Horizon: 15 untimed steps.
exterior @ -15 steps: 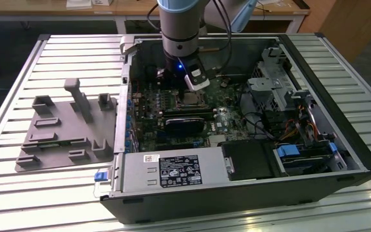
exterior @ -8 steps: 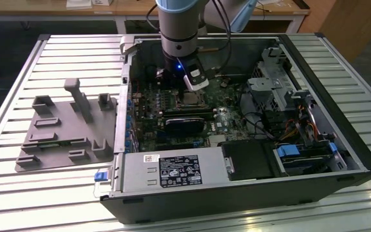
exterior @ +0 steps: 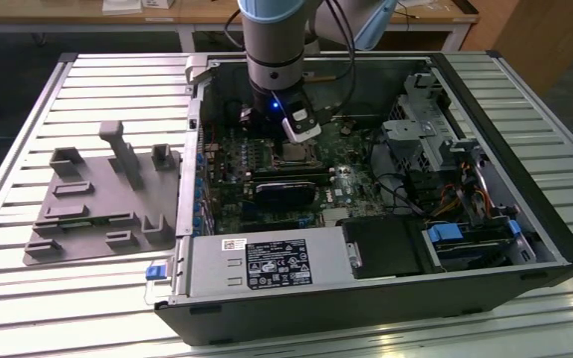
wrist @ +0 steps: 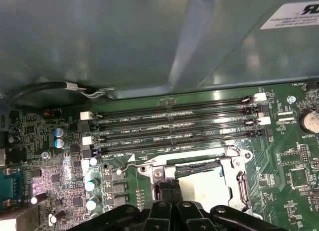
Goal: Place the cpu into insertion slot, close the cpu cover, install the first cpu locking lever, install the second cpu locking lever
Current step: 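Close the cpu cover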
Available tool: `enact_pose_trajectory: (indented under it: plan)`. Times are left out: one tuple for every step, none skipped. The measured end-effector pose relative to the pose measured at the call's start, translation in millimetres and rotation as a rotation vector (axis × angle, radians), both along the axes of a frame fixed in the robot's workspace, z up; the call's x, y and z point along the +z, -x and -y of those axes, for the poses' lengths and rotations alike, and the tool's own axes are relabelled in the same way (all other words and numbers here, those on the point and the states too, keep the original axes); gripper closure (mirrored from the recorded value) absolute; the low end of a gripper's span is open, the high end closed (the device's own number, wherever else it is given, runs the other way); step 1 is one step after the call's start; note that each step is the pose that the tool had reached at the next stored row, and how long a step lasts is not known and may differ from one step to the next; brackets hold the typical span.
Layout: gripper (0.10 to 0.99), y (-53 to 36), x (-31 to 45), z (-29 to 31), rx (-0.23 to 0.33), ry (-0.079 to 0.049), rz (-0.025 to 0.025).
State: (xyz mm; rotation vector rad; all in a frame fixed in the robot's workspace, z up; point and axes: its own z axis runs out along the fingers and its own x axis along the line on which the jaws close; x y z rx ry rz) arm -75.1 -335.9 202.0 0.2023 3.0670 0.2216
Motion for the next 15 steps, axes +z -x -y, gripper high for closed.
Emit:
enact_pose_trajectory:
  plan:
    - [0.984, 0.0, -0.1, 0.0, 0.000, 0.003, 0.0000]
    - [0.984, 0.0, -0.3, 0.0, 0.000, 0.006, 0.0001]
    - [0.984, 0.0, -0.4, 0.0, 0.001, 0.010, 0.0000]
    - [0.984, 0.0, -0.6, 0.0, 0.001, 0.014, 0.0000]
    - [0.984, 0.0, -0.9, 0.0, 0.002, 0.019, 0.0000]
    - [0.984, 0.1, -1.1, 0.0, 0.002, 0.023, 0.0000]
    - [0.984, 0.1, -1.4, 0.0, 0.003, 0.027, 0.0000]
    - [0.984, 0.1, -1.6, -0.1, 0.004, 0.029, -0.0001]
    - [0.984, 0.2, -1.9, -0.2, 0.004, 0.031, -0.0001]
    - [0.984, 0.3, -2.2, -0.5, 0.005, 0.032, -0.0001]
    - [0.984, 0.4, -2.5, -1.0, 0.007, 0.033, 0.0000]
    - [0.984, 0.6, -2.7, -1.6, 0.008, 0.033, 0.0001]
    - [0.984, 0.8, -2.9, -2.1, 0.009, 0.034, 0.0001]
    - [0.984, 0.9, -3.1, -2.5, 0.011, 0.034, 0.0002]
    - [0.984, 0.9, -3.2, -2.6, 0.012, 0.035, 0.0003]
